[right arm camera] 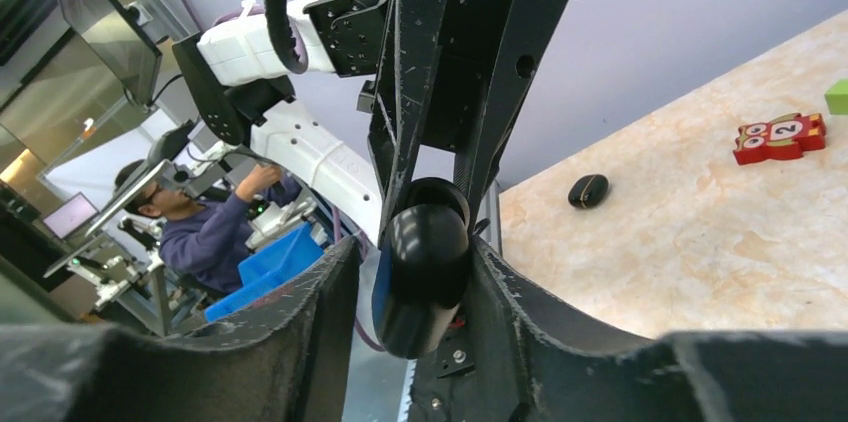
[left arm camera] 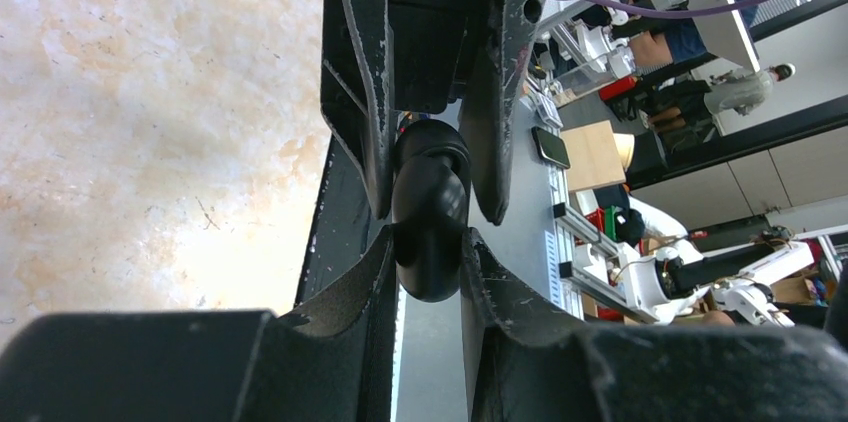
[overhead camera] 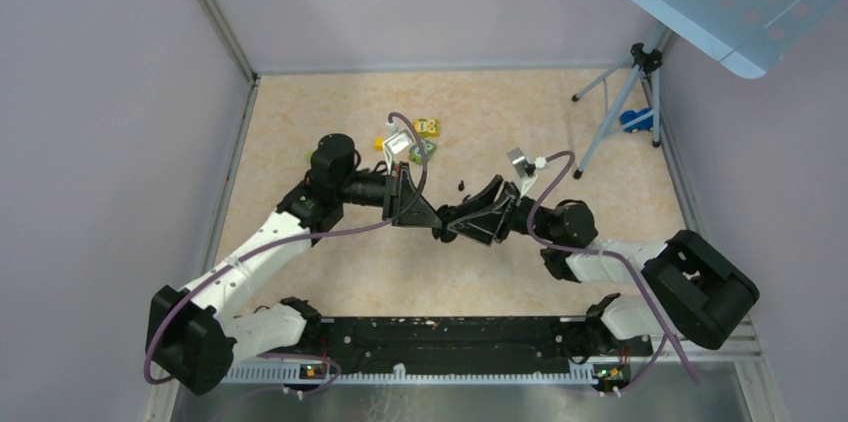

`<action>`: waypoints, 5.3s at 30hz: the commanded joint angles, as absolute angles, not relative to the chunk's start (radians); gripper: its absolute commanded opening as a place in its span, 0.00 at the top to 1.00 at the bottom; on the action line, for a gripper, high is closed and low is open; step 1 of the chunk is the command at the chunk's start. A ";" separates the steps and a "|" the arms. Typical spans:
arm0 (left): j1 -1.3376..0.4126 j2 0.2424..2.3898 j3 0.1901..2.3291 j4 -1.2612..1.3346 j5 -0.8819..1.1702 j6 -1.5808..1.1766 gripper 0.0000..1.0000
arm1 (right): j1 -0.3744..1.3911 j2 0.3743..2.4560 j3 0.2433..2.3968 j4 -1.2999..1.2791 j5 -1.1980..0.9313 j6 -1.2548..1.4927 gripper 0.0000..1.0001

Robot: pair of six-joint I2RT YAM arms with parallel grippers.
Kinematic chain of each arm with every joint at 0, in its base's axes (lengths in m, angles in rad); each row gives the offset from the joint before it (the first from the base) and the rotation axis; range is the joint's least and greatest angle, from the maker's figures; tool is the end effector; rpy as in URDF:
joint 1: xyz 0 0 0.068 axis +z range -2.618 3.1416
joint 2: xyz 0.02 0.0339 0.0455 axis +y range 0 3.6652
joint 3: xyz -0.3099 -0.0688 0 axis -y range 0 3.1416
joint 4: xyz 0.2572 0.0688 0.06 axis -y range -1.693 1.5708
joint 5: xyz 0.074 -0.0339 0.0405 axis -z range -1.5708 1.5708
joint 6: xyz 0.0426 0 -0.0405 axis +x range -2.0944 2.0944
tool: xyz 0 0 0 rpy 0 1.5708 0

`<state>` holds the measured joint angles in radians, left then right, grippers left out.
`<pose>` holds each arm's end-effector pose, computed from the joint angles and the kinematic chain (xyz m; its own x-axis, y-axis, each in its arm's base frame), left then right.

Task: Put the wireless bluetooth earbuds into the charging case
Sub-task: Close the charging case with the earbuds at the center of the board, then pass from the left arm to the right, then place the charging case with the earbuds at the center of the board, then move the charging case to the corner of the board.

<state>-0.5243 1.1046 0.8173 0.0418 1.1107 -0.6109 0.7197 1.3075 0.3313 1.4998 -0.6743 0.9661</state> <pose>0.1839 -0.1504 0.3524 -0.7314 0.1288 -0.6697 0.6777 0.0283 -0.7348 0.1524 0.1690 0.2869 -0.5443 0.3774 -0.7492 -0.8332 -0.1398 0.5350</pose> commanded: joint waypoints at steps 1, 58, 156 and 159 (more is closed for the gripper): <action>-0.521 1.101 0.848 0.076 1.128 -0.597 1.00 | 0.730 1.338 0.377 1.707 -0.688 0.973 0.63; -0.381 0.997 0.866 -0.368 0.654 -0.433 0.10 | 0.172 0.869 0.242 0.192 -0.107 0.859 1.00; 0.406 1.192 0.769 -0.818 -0.240 -0.777 0.01 | 0.085 0.679 0.437 -0.282 -0.182 0.665 0.24; 0.417 1.228 0.771 -0.831 -0.254 -0.787 0.01 | 0.085 0.680 0.441 -0.288 -0.183 0.663 0.24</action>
<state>0.3992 1.2118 0.7582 -0.8143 -0.2111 -0.7540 0.0929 0.6769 0.4450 -0.3023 -0.1707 0.6571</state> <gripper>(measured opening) 0.987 0.765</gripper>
